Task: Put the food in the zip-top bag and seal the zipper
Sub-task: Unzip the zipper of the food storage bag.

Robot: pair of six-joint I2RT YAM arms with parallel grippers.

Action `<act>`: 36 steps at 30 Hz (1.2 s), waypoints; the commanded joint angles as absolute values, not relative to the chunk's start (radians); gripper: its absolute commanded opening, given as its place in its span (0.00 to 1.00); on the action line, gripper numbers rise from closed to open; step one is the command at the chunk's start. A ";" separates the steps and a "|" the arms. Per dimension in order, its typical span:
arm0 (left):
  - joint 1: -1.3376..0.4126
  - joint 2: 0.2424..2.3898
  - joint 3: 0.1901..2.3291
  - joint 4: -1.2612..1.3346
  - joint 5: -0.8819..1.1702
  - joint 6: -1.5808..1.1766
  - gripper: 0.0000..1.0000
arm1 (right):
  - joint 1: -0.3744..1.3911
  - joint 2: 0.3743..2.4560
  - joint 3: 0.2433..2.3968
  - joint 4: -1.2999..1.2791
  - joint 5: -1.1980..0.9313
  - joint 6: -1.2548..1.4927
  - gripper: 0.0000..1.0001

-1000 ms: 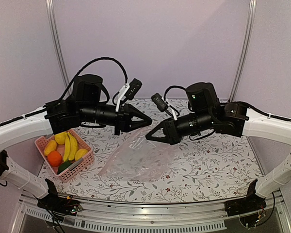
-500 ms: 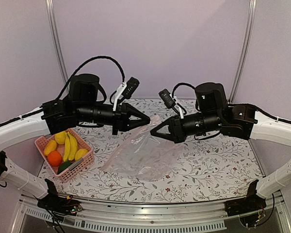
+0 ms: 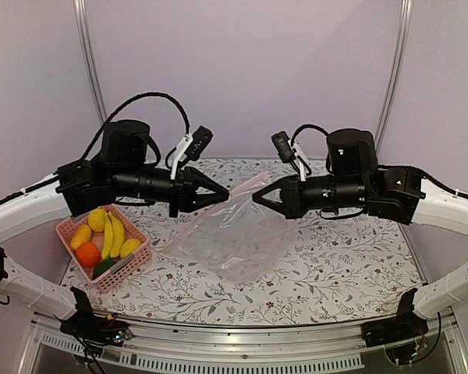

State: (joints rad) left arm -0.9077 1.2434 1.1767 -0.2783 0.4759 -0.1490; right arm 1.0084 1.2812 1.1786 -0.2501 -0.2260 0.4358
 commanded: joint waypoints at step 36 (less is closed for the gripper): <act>-0.801 1.069 1.058 -0.573 0.403 -0.109 0.00 | 0.828 1.226 1.193 -0.330 -0.020 0.436 0.00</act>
